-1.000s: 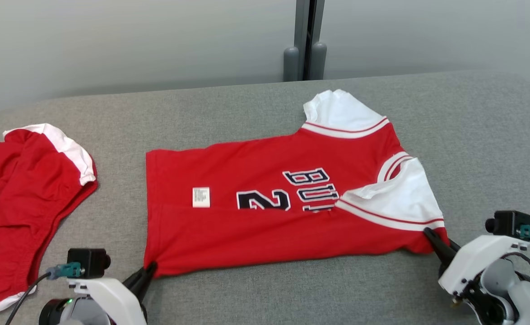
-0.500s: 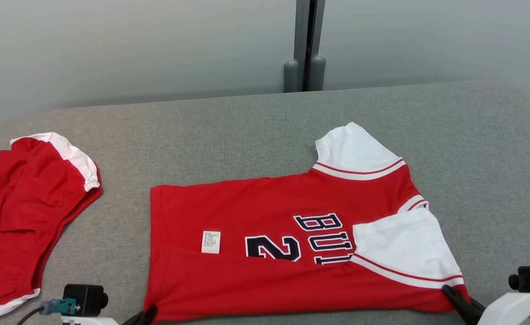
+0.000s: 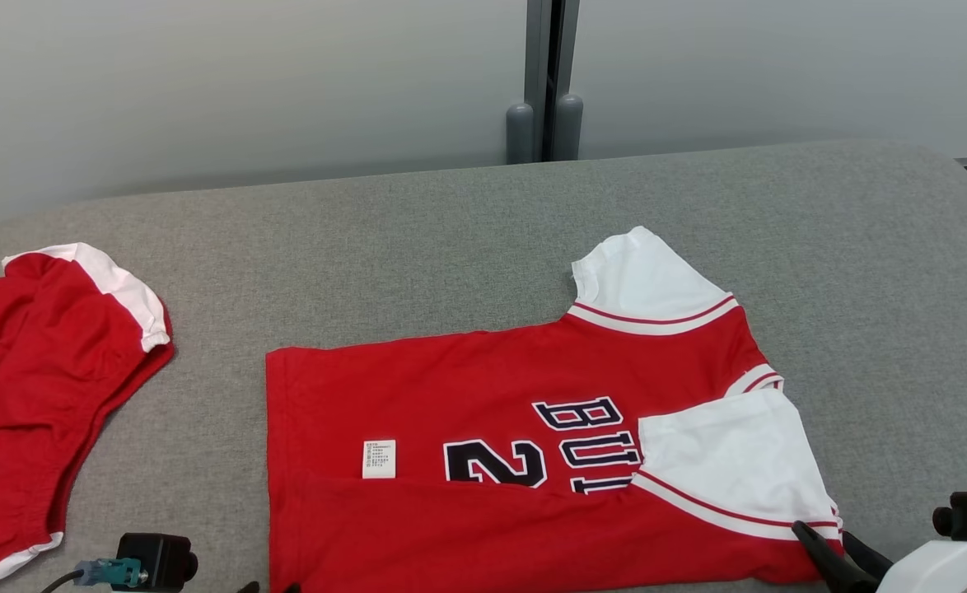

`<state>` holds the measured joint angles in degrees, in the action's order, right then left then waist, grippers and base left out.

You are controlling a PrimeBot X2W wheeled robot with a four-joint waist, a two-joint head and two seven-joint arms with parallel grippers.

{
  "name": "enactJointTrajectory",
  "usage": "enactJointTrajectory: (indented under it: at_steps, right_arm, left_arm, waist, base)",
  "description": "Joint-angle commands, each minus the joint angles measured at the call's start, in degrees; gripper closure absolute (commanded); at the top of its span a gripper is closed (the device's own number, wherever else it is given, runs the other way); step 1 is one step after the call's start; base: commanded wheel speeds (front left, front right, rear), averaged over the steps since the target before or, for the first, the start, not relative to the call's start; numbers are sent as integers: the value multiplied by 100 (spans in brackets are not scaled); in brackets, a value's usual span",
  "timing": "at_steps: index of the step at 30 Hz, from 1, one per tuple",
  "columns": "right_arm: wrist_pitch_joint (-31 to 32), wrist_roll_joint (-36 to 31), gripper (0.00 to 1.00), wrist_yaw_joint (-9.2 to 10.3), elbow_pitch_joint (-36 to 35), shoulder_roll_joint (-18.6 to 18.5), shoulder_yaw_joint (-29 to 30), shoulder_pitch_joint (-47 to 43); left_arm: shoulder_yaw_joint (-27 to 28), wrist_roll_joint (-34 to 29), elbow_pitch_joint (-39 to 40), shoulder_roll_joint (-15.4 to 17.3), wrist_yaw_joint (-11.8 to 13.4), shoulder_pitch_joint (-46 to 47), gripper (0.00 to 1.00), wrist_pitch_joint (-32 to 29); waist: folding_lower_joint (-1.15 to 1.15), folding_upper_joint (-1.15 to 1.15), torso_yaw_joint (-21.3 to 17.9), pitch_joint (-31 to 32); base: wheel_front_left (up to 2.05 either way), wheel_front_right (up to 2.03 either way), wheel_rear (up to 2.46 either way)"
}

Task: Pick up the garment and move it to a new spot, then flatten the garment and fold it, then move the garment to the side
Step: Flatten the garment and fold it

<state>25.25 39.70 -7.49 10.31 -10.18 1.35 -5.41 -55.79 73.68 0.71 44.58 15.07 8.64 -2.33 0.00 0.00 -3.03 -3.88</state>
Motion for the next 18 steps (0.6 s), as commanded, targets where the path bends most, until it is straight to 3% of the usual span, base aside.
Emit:
enactJointTrajectory:
  at_steps: [1, 11, 18]
  right_arm:
    - [34, -45, 0, -2, -70, 11, 67, -42]
    - [310, -366, 0, -2, -528, 240, 493, -151]
    - [204, -592, 0, -2, -922, 270, 752, 217]
  left_arm:
    - [22, 2, 3, 72, 37, -38, 0, 2]
    - [120, -102, 195, 161, 236, 0, 0, 128]
    - [357, -495, 182, 185, 609, 324, 0, 548]
  waist:
    - [0, 0, -1, 12]
    - [0, 0, 12, 95]
    - [0, 0, -40, 50]
  base:
    - [0, 0, 0]
    - [0, 0, 0]
    - [0, 0, 0]
